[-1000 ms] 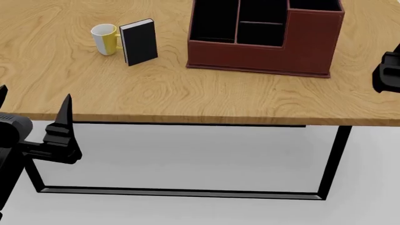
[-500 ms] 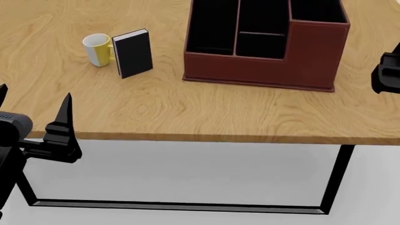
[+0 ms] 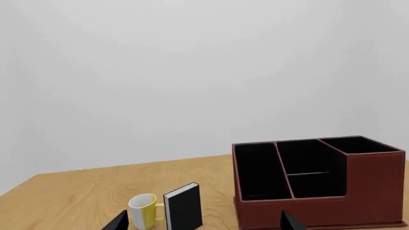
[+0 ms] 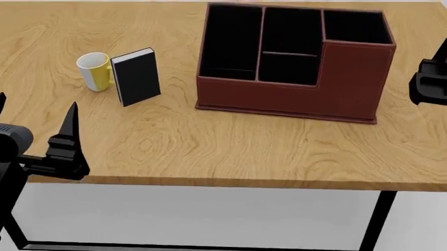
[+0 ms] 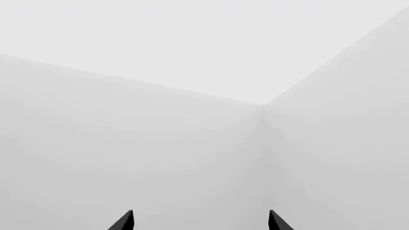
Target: Pick up the book and place it in the back compartment of the caddy.
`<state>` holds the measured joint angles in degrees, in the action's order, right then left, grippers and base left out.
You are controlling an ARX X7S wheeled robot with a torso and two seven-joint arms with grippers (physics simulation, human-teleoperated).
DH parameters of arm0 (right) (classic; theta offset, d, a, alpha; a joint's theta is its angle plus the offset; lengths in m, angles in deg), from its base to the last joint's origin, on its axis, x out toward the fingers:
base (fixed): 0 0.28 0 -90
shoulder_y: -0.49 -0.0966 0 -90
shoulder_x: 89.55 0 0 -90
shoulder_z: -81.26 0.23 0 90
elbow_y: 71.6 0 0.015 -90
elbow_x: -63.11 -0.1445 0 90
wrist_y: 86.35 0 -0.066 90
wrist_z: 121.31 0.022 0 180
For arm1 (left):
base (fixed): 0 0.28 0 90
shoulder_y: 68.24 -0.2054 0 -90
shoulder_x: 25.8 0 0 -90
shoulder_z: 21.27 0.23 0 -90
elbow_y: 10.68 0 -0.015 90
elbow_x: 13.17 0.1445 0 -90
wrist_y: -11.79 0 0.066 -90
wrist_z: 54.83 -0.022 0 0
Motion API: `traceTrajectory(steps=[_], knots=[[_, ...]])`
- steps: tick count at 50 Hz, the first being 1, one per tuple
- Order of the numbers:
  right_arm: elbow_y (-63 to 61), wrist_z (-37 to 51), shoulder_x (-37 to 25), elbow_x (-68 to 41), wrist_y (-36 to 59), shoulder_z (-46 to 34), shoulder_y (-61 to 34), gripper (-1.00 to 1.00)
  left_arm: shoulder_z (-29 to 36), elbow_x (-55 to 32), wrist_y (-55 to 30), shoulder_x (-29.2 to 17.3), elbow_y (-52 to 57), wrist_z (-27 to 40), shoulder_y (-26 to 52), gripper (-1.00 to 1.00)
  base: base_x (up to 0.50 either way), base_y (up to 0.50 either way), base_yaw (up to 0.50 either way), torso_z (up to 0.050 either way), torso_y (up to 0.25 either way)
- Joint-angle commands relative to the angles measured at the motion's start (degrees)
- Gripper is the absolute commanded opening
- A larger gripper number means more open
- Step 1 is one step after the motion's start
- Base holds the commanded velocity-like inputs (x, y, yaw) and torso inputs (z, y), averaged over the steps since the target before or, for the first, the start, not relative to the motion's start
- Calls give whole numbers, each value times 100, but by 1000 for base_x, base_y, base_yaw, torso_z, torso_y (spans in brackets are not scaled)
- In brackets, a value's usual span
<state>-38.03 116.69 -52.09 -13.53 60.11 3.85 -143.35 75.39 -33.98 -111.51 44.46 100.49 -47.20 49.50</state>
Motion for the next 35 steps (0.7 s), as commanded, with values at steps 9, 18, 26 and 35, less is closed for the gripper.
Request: traceTrajectory(steps=[9, 18, 26, 35], knots=[[-15, 71, -68, -102, -69, -3, -13, 100, -35, -100, 43, -19, 23, -7, -60, 100, 289, -50, 0, 0, 1], [-17, 127, -129, -168, -74, -23, -54, 100, -8, -103, 64, -28, -2, -9, -40, 100, 293, -49, 0, 0, 1], [-3, 126, -111, -112, -58, -135, -93, 100, -5, -109, 83, -39, -12, 4, -52, 100, 302, -46, 0, 0, 0], [6, 135, -136, -107, -36, -236, -167, 100, -4, -124, 84, -57, -8, 10, -40, 100, 320, -12, 0, 0, 1]])
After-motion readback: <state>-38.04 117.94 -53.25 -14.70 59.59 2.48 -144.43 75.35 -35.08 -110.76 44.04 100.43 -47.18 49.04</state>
